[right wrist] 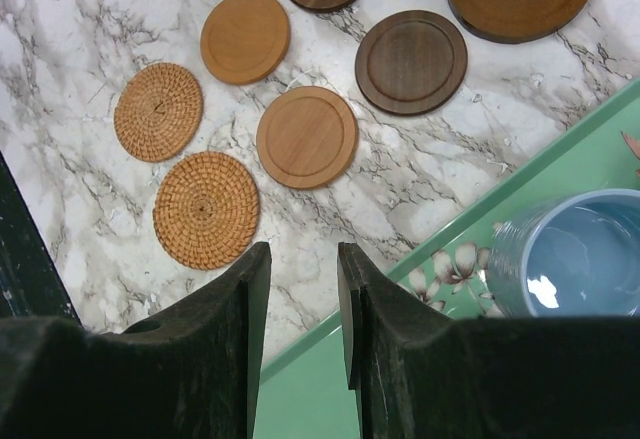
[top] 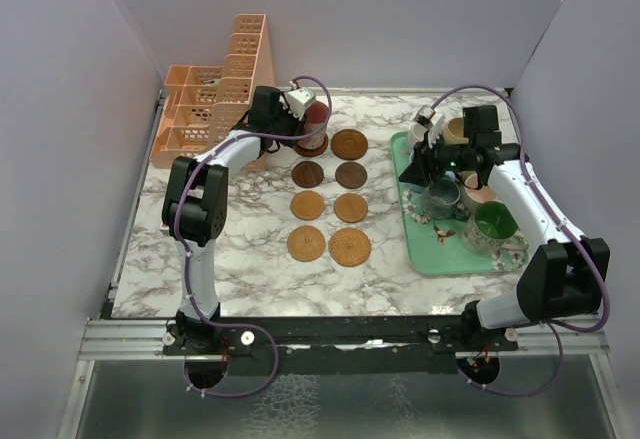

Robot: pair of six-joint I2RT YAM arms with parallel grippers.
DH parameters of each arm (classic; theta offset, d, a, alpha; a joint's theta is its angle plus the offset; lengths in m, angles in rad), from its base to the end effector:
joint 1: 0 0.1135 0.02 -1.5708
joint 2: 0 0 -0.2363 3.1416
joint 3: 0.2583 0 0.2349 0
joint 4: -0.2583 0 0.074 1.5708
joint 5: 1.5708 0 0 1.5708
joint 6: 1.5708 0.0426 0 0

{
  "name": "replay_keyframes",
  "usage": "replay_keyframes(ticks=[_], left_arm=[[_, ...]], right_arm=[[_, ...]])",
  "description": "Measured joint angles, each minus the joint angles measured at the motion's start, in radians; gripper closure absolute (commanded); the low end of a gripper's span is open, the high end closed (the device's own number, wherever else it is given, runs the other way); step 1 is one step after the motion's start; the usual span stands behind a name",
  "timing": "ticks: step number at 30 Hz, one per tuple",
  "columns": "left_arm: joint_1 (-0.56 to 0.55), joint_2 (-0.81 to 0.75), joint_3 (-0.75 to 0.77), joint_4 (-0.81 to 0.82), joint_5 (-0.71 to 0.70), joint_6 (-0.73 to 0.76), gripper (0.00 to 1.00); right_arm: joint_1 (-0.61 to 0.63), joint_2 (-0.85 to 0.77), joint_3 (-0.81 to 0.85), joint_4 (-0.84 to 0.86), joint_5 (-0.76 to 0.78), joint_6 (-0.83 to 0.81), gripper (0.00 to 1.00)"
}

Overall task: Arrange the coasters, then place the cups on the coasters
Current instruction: Place the cup on the coaster.

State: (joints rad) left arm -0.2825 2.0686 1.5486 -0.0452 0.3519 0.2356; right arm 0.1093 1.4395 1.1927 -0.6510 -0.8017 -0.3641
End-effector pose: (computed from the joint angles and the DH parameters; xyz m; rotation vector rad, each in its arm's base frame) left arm 0.4338 -0.1412 0.1993 0.7411 1.9900 -0.4029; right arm 0.2835 0.0619 0.2694 -0.8530 2.1119 0.8469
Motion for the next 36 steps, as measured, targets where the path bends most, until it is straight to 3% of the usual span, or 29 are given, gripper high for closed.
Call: replay_keyframes(ticks=[9,17,24,36], left_arm=[[0.004,0.000,0.000,0.000,0.004,-0.002,0.97],[0.006,0.000,0.000,0.000,0.004,-0.001,0.78],[0.008,0.000,-0.002,0.009,0.004,0.000,0.70],[0.011,0.000,-0.005,0.039,0.005,0.011,0.67]], right_arm=[[0.000,0.000,0.000,0.000,0.000,-0.005,0.66],[0.000,0.000,0.000,0.000,0.000,-0.008,0.66],[0.000,0.000,0.000,0.000,0.000,-0.008,0.66],[0.000,0.000,0.000,0.000,-0.001,-0.010,0.66]])
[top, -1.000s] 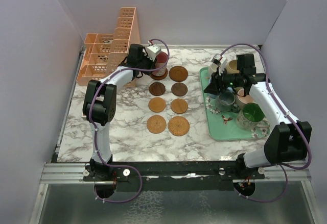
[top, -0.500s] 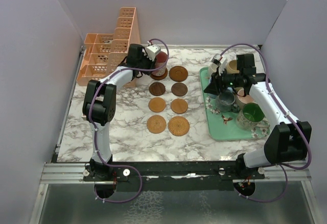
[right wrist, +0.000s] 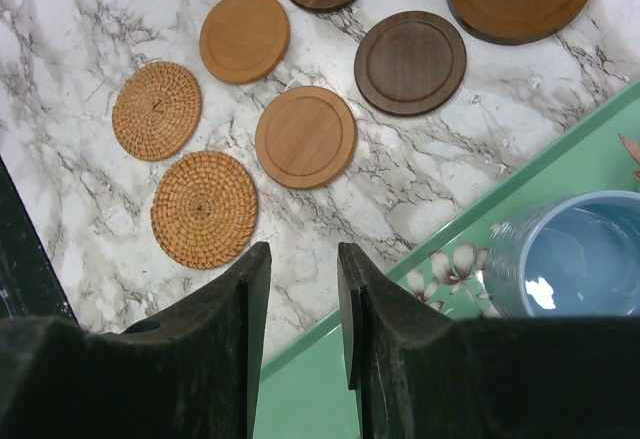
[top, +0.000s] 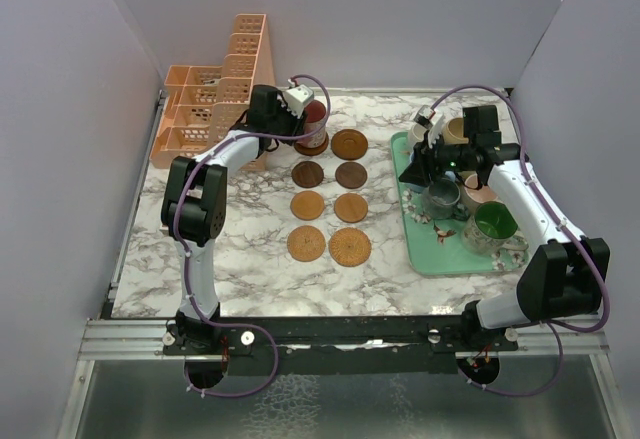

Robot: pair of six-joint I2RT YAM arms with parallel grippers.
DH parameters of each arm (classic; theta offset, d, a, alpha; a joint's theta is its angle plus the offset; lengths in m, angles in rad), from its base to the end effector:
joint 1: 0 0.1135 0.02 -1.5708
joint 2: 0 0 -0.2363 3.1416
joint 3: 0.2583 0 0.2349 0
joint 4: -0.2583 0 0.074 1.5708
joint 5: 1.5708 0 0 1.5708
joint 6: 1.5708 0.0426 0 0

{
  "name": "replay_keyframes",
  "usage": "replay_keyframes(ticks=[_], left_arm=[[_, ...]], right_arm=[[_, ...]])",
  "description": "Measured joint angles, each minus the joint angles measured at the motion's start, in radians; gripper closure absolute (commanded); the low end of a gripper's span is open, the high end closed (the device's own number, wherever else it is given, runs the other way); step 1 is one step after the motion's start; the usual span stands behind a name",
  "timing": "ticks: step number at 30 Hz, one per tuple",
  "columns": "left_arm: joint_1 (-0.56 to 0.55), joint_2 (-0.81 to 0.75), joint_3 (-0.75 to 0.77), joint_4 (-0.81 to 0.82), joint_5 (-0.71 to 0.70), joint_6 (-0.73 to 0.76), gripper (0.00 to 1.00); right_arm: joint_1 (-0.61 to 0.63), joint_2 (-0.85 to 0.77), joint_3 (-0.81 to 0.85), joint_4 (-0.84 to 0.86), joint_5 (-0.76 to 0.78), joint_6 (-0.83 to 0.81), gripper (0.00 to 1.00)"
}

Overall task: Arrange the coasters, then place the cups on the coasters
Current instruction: Place the cup on the coaster.

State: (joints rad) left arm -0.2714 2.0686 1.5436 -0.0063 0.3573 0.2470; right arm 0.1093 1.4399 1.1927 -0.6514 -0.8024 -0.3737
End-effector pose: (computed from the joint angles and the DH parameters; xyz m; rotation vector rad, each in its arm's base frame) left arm 0.4369 -0.1370 0.2015 0.7400 1.9531 -0.3896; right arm 0.2835 0.0619 0.2693 -0.8625 2.1065 0.8431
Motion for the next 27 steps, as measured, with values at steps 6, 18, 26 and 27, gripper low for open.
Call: replay_keyframes(ticks=[6,18,26,27], left_arm=[[0.001,0.000,-0.007,0.010,0.002,0.014,0.67],[0.001,-0.018,-0.041,0.013,0.013,0.041,0.60],[0.002,-0.058,-0.044,-0.006,0.020,0.052,0.47],[0.001,-0.068,-0.045,-0.008,0.020,0.052,0.46]], right_arm=[[0.000,0.000,0.000,0.000,0.000,-0.005,0.66],[0.000,-0.003,0.000,0.001,0.032,-0.002,0.64],[0.000,-0.049,0.000,0.019,0.229,0.014,0.58],[0.000,-0.054,0.000,0.021,0.254,0.014,0.56]])
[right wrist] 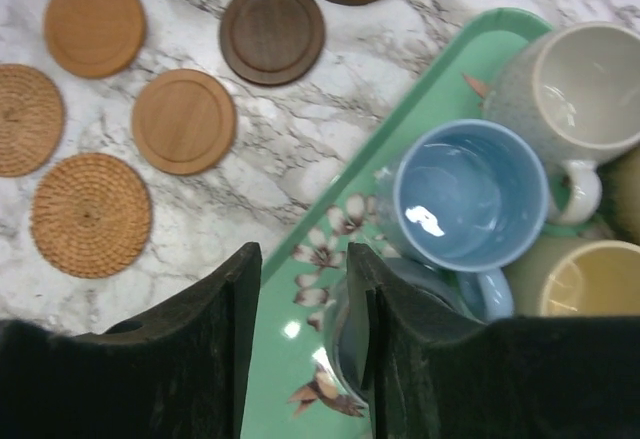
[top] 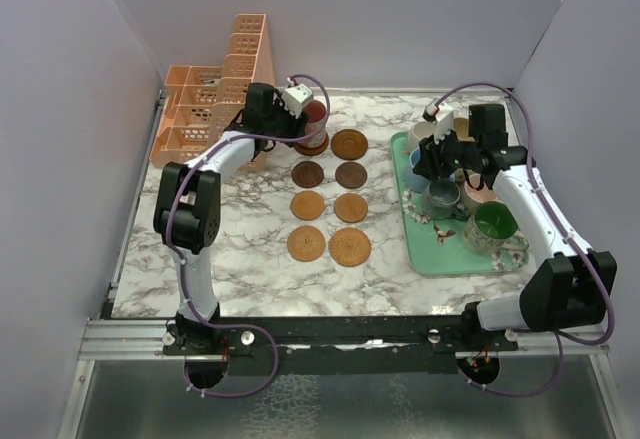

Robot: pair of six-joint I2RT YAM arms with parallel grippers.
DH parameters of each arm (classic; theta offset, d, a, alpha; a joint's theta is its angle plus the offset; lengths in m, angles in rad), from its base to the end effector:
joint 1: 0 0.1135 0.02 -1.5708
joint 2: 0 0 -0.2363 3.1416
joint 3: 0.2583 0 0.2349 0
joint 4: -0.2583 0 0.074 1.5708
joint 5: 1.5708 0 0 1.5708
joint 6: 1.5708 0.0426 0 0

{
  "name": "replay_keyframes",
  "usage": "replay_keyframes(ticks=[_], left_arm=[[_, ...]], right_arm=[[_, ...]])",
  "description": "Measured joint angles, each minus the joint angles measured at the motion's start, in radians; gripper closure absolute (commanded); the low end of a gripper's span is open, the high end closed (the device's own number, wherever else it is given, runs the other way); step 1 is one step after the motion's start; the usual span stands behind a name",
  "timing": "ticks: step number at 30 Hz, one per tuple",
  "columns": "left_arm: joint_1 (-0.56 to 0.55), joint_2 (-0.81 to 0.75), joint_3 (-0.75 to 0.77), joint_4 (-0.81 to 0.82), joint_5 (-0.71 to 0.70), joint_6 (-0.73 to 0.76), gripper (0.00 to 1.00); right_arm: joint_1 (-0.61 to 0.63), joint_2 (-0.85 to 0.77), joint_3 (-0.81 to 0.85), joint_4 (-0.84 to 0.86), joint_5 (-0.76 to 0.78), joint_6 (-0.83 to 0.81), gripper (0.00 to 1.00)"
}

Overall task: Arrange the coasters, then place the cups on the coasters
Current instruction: Place the cup on the coaster, then pick up the cup from the tray.

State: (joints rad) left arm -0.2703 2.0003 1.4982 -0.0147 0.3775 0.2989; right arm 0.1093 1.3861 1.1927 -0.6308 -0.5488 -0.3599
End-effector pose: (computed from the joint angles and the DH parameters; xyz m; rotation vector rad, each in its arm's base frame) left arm 0.4248 -0.1340 0.2155 0.7968 1.9096 -0.3757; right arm 0.2818 0.0533 0.2800 -0.7775 2.1676 0.5272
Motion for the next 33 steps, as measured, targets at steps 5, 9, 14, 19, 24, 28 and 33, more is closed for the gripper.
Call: replay_keyframes(ticks=[5,9,14,19,24,28,33], left_arm=[[0.000,-0.059,-0.003,-0.014,0.000,-0.003,0.38],[0.000,-0.115,-0.011,-0.024,0.006,-0.024,0.29],[0.000,-0.164,-0.012,-0.071,0.035,-0.061,0.15],[0.000,-0.200,-0.012,-0.146,0.049,-0.072,0.09],[-0.003,-0.232,-0.014,-0.219,0.072,-0.054,0.06],[-0.016,-0.278,-0.048,-0.253,0.087,-0.012,0.04],[-0.054,-0.338,-0.104,-0.272,0.086,0.050,0.02]], right_arm=[[0.000,-0.013,0.010,-0.002,0.122,-0.019,0.49],[0.000,-0.008,0.047,-0.005,0.192,-0.043,0.42],[0.000,0.041,0.136,-0.006,0.256,-0.064,0.39],[0.000,0.107,0.204,-0.007,0.283,-0.083,0.39],[0.000,0.179,0.266,-0.036,0.293,-0.188,0.41],[0.000,0.260,0.338,-0.077,0.320,-0.260,0.45],[0.000,0.332,0.370,-0.134,0.333,-0.310,0.46]])
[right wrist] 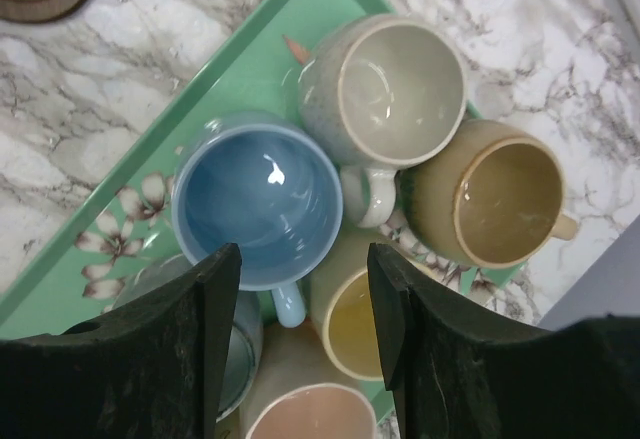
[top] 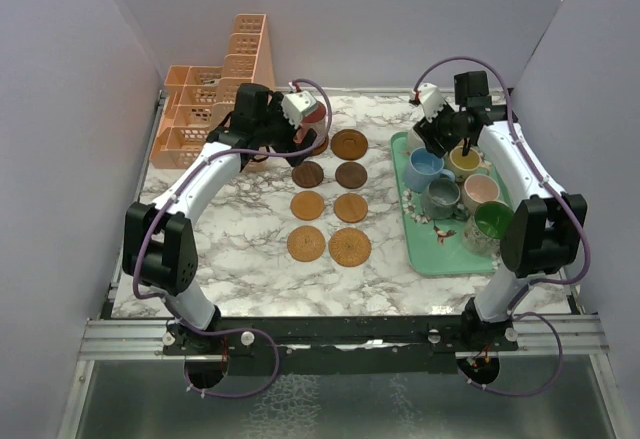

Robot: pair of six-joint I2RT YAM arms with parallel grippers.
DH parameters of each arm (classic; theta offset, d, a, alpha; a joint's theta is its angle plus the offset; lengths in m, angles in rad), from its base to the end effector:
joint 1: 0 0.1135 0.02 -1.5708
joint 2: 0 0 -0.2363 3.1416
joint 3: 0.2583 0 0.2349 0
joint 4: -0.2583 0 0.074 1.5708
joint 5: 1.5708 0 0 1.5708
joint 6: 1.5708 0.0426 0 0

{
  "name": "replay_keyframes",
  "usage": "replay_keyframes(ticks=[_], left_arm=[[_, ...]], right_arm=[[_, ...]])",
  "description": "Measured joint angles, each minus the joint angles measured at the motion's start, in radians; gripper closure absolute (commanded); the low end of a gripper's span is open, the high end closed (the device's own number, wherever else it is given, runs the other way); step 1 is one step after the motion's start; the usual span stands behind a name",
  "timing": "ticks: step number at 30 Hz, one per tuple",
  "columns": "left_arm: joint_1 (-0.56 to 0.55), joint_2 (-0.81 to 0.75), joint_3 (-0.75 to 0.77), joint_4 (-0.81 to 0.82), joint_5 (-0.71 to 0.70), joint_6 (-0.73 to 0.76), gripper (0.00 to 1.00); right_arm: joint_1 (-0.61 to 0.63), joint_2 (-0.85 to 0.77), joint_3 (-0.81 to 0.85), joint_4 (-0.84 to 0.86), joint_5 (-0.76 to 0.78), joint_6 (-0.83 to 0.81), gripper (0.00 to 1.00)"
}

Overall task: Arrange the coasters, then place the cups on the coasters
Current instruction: Pick up the cup from the tray.

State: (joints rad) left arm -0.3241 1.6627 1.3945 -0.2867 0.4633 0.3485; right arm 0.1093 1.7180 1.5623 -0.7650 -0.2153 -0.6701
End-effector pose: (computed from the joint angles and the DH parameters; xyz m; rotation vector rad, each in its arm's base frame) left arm 0.3464 -0.1365 0.2874 0.9436 1.8721 -0.4762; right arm 0.3552 0.0481 0.2793 -1.0175 2.2418 0.0260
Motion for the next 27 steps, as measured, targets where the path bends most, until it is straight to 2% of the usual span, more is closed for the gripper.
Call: replay_keyframes(ticks=[6,14,20,27], left_arm=[[-0.060,-0.030,-0.029,-0.022,-0.005,0.059,0.01],[-0.153,-0.030,-0.030,-0.065,-0.058,0.141,0.01],[-0.178,-0.030,-0.030,-0.082,-0.074,0.157,0.01],[-0.187,-0.030,-0.030,-0.093,-0.086,0.160,0.01]], right_arm=[[0.000,-0.011,-0.015,-0.079,0.020,-0.020,0.46],[-0.031,-0.218,-0.183,-0.225,0.074,-0.035,0.45],[-0.181,-0.356,-0.259,-0.295,0.080,-0.086,0.44],[-0.343,-0.346,-0.322,-0.319,0.095,-0.199,0.44]])
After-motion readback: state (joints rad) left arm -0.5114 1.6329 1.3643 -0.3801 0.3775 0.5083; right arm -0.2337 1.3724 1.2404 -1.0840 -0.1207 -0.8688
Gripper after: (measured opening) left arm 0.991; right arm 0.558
